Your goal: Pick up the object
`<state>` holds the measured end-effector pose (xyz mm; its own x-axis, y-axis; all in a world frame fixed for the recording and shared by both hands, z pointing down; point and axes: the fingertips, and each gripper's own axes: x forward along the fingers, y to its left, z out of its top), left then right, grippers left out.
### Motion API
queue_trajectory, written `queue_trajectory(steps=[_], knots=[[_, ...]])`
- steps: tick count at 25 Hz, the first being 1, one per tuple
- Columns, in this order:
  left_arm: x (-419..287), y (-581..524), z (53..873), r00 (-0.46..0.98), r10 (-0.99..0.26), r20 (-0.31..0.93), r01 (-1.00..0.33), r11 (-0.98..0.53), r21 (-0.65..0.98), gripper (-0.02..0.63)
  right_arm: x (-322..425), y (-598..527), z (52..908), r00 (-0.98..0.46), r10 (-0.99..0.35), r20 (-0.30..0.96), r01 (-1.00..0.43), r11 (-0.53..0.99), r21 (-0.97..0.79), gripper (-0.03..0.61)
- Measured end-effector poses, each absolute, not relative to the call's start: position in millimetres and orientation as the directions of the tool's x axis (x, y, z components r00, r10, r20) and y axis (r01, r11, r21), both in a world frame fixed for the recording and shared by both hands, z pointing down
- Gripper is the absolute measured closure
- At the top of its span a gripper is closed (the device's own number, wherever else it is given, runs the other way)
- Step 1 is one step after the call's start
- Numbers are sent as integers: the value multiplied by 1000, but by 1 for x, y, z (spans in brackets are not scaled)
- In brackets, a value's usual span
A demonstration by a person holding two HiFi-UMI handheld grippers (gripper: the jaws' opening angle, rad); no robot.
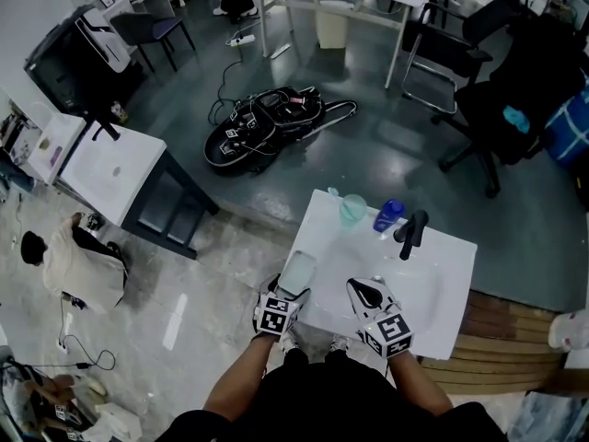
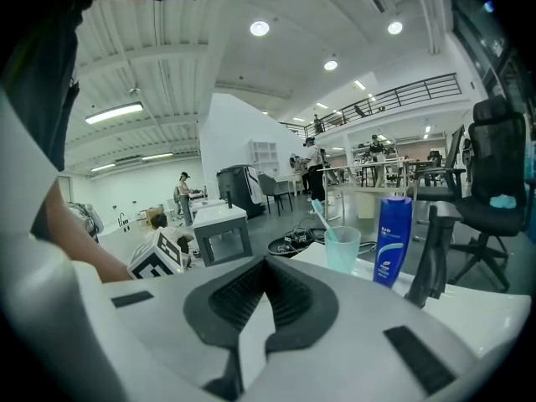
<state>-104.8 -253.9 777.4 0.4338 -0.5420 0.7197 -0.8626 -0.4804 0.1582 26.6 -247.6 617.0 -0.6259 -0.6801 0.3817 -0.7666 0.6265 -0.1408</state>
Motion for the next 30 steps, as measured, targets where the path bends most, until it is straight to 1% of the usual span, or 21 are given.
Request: queue_trajectory(steps=[7, 15, 24, 30], knots=[[-104, -258, 768, 425, -580, 695, -869, -477, 133, 196, 30, -248, 619, -623, -683, 381, -770, 622, -142, 560], [-111, -269, 732, 415, -640, 646, -883, -455, 115, 196, 27, -249, 614, -621, -688, 375, -773, 617, -146, 560], [-108, -289, 658, 418, -741, 526, -894, -437, 95, 196, 26, -254, 607, -624, -696, 354, -771, 621, -139, 560], [-104, -299, 612, 418, -785, 457, -899, -430, 84, 198, 35, -257, 598, -609, -721, 331, -785, 607, -124, 560]])
